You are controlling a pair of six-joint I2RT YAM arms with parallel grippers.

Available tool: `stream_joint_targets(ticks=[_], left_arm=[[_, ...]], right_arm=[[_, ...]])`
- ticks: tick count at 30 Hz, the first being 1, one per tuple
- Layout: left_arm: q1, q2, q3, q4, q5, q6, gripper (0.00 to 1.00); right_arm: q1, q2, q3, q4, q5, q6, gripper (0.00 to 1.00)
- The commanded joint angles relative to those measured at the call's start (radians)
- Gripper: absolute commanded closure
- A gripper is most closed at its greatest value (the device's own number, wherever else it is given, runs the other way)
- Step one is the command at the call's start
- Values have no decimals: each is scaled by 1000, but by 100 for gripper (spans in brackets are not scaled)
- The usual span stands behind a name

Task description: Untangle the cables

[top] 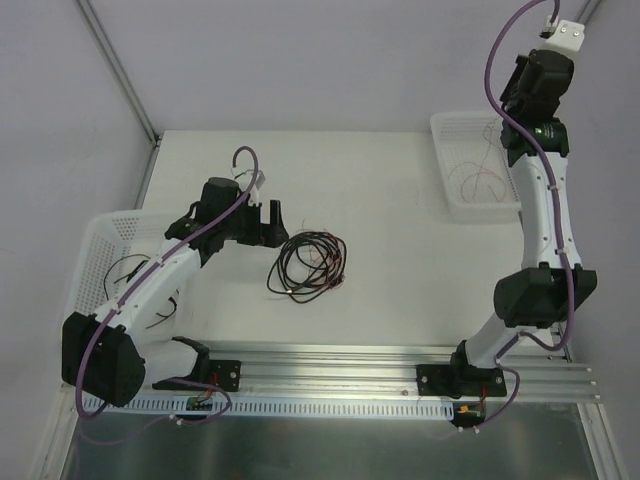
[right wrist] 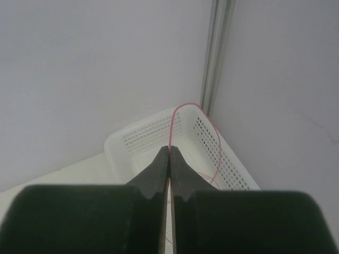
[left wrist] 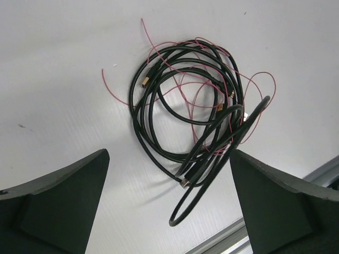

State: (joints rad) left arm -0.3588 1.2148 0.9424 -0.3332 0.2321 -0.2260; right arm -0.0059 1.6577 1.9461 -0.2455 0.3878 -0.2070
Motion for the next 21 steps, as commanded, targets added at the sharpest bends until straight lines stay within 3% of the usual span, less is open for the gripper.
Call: stream_joint_targets(ticks=[1, 3, 5, 6, 7, 10, 14, 21], left_arm=[[1, -47, -22, 69, 61, 36, 1], [1, -52, -28, 77, 61, 40, 1], [1, -49, -30, 79, 64, 42, 1], [1, -43, -28, 79, 70, 42, 1], [1, -41, -28, 80, 75, 43, 1], [1, -44, -27, 82, 85, 42, 1], [1, -55, -28, 86, 87, 42, 1], [1, -72, -30, 89, 111, 51, 1]], right_arm=[[-45, 80, -38, 61, -33, 30, 97], [-57, 152, -58, 63, -33, 35, 94], [-72, 201, -58, 23, -33, 47, 79], [-78, 232, -61, 6, -36, 79, 70], [-91, 244, -65, -20, -41, 101, 51], [-95, 238, -116, -25, -61, 136, 26], [-85, 188, -162, -54, -156, 184, 13], [50, 27, -309, -164, -334, 193, 9]])
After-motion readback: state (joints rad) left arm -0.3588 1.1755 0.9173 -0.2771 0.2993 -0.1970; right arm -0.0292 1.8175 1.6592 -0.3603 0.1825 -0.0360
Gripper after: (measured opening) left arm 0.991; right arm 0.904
